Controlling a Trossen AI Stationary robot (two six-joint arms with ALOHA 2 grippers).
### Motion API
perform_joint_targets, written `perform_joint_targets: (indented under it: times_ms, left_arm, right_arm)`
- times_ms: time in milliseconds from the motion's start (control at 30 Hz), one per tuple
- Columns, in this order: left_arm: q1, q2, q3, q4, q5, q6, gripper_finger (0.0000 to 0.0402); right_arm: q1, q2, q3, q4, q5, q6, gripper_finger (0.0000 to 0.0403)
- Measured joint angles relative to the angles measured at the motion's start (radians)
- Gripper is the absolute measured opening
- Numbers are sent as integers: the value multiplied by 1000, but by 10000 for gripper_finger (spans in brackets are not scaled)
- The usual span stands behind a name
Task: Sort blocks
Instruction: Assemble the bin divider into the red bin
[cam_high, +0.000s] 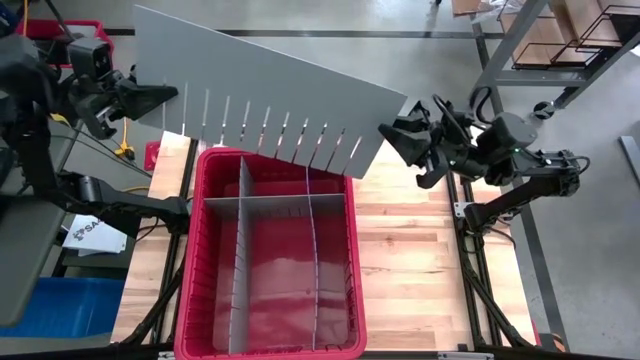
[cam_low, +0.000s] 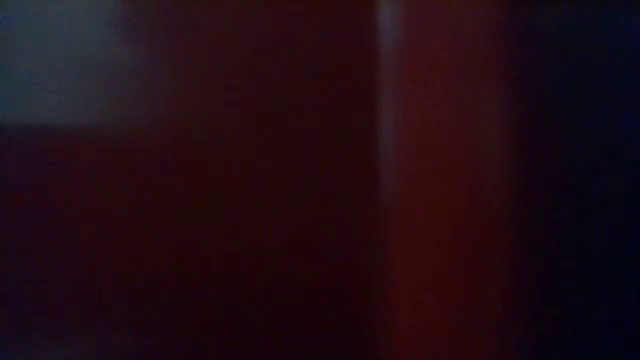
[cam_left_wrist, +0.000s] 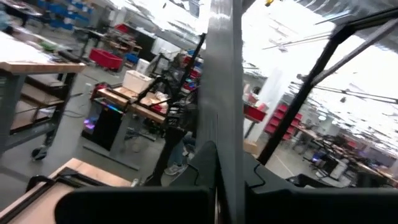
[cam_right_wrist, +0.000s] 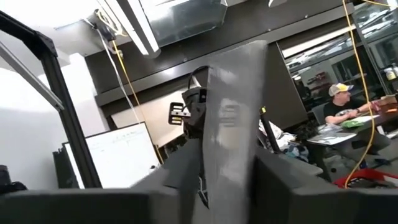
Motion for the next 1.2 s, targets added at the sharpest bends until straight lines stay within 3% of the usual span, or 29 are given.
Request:
perform_joint_targets:
  times_ms: [100,233,400,567,933,1200]
  left_arm:
    - [0,0,0,-28,-35,22,0]
    - [0,0,0,-106,-77,58,0]
    - [-35,-13,-49,-208,-116,67,0]
    - [-138,-64,-202,-198,-200,40,0]
    - [-544,-230,-698,0,-473,-168,0]
    - [-771,-301,-847,70,-723,-328,10]
  right_arm:
    - [0,0,0,3,8,21,28]
    - [0,-1,0,-18,29,53,5]
    - [2,-19,18,-189,11,97,2]
    - [3,-21,92,-389,-29,144,1]
    - [4,-21,175,-738,-130,279,1]
    - [29,-7,174,-783,-121,298,0]
